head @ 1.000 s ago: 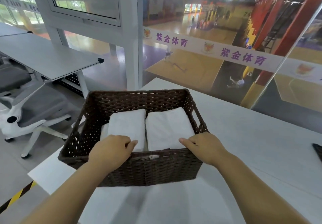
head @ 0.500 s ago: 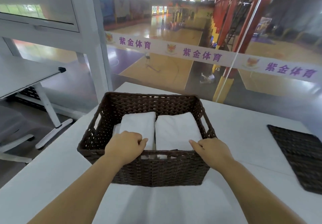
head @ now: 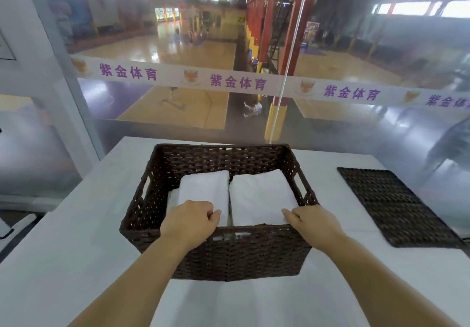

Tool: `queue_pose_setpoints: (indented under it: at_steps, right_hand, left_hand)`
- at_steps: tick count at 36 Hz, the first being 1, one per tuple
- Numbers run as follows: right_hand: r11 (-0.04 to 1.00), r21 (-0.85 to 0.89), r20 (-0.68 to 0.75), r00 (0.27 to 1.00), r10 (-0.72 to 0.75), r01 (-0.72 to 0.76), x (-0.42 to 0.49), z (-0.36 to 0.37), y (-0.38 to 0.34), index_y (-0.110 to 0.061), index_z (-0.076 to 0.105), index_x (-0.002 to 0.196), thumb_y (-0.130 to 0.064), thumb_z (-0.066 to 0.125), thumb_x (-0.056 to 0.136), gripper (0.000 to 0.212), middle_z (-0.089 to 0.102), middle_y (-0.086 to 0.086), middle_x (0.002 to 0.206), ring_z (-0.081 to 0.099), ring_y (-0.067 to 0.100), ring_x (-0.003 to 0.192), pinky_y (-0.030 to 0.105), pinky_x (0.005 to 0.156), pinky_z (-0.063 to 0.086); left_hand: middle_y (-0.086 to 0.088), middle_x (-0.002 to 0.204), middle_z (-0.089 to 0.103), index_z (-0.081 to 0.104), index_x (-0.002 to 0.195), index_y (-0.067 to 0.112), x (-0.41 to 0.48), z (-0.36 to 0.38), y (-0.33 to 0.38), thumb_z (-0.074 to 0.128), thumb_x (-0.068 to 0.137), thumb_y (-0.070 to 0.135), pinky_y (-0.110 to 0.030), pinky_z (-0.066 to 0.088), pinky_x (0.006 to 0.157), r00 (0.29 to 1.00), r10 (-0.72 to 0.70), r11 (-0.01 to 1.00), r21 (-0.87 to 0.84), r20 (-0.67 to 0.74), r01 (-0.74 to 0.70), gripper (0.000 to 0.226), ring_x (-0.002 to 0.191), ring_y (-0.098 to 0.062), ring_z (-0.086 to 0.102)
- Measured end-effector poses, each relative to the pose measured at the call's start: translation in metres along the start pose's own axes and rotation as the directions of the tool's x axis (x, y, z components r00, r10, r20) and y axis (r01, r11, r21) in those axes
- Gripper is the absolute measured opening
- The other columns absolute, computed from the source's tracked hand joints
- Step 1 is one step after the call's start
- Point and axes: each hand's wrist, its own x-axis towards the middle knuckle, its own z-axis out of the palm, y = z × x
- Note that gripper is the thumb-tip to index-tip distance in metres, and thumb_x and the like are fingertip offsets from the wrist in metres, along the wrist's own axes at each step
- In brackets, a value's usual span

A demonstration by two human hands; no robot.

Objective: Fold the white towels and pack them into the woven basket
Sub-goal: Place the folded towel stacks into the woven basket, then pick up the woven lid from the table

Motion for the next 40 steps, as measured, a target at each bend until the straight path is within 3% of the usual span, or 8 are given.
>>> queue_pose_setpoints:
  at_steps: [5,10,14,22,28,31,34,40]
  right_hand:
    - [0.992,0.125,0.083,0.996,-0.043,0.033,-0.001,-0.010,0.001,-0.017,0.050,0.066,-0.049,0.042,0.096,0.045,0.058,-0.002,0.069,0.056,0.015,0.067,0.029,0.064,0.045]
    - [0.986,0.105,0.062,0.989,-0.134,0.128,-0.004,-0.033,0.017,-0.029,0.063,0.084,-0.048,0.053,0.091,0.023,0.061,-0.013,0.081,0.055,0.003,0.073,0.020,0.064,0.045]
    - [0.984,0.068,0.039,0.985,-0.169,0.166,-0.011,-0.058,0.048,-0.031,0.064,0.091,-0.048,0.054,0.090,0.020,0.062,-0.015,0.088,0.057,0.007,0.080,0.025,0.072,0.048]
    - [0.982,-0.086,0.039,0.986,-0.163,0.166,-0.033,-0.089,0.158,-0.033,0.058,0.113,-0.056,0.049,0.090,0.034,0.053,-0.018,0.089,0.051,0.005,0.078,0.023,0.070,0.044]
    - [0.994,-0.059,0.205,0.975,-0.082,0.096,-0.043,-0.080,0.264,-0.031,0.055,0.117,-0.055,0.051,0.090,0.037,0.058,-0.014,0.094,0.053,0.008,0.084,0.026,0.074,0.045]
    - [0.996,-0.067,0.292,0.956,-0.028,0.050,-0.047,-0.067,0.316,-0.033,0.054,0.110,-0.055,0.052,0.089,0.031,0.057,-0.012,0.096,0.053,0.011,0.084,0.026,0.070,0.043]
    - [0.995,-0.097,0.353,0.935,0.044,-0.011,-0.048,-0.050,0.365,-0.029,0.054,0.121,-0.055,0.053,0.088,0.042,0.060,-0.006,0.115,0.057,0.016,0.098,0.030,0.082,0.047]
    - [0.984,-0.115,0.389,0.905,0.172,-0.137,-0.036,-0.016,0.447,-0.026,0.054,0.125,-0.053,0.054,0.089,0.045,0.058,-0.004,0.122,0.056,0.016,0.106,0.028,0.085,0.043]
  left_hand:
    - [0.006,0.064,0.058,0.050,0.063,0.025,0.002,-0.005,0.000,0.039,0.091,0.054,-0.024,0.039,0.049,0.993,0.042,0.999,-0.024,0.114,-0.039,0.042,0.059,-0.007,0.054]
    - [0.010,0.077,0.058,0.057,0.078,0.028,0.006,-0.022,0.010,0.042,0.093,0.053,-0.022,0.039,0.054,0.974,0.103,0.986,0.110,0.200,-0.126,0.032,0.070,-0.006,0.054]
    - [0.012,0.088,0.058,0.057,0.086,0.035,0.009,-0.042,0.044,0.045,0.090,0.056,-0.028,0.049,0.069,0.962,0.133,0.977,0.133,0.239,-0.169,0.025,0.078,-0.008,0.055]
    - [0.016,0.080,0.055,0.056,0.088,0.037,0.007,-0.049,0.163,0.042,0.089,0.060,-0.021,0.029,0.054,0.958,0.270,0.936,0.209,0.095,-0.284,0.027,0.067,0.001,0.043]
    - [0.013,0.078,0.055,0.054,0.080,0.031,0.008,-0.005,0.269,0.044,0.089,0.056,-0.029,0.038,0.063,0.946,0.314,0.936,0.141,0.073,-0.322,0.028,0.074,-0.008,0.051]
    - [0.014,0.081,0.054,0.052,0.084,0.033,0.012,0.031,0.316,0.042,0.091,0.056,-0.028,0.037,0.061,0.928,0.344,0.924,0.124,0.141,-0.361,0.026,0.073,-0.007,0.047]
    - [0.012,0.089,0.057,0.053,0.090,0.032,0.018,0.073,0.353,0.040,0.092,0.056,-0.028,0.040,0.064,0.898,0.343,0.918,0.103,0.275,-0.382,0.028,0.080,-0.009,0.052]
    - [0.002,0.100,0.062,0.059,0.096,0.025,0.038,0.159,0.394,0.043,0.092,0.052,-0.031,0.045,0.073,0.823,0.214,0.920,0.174,0.525,-0.351,0.032,0.089,-0.019,0.060]
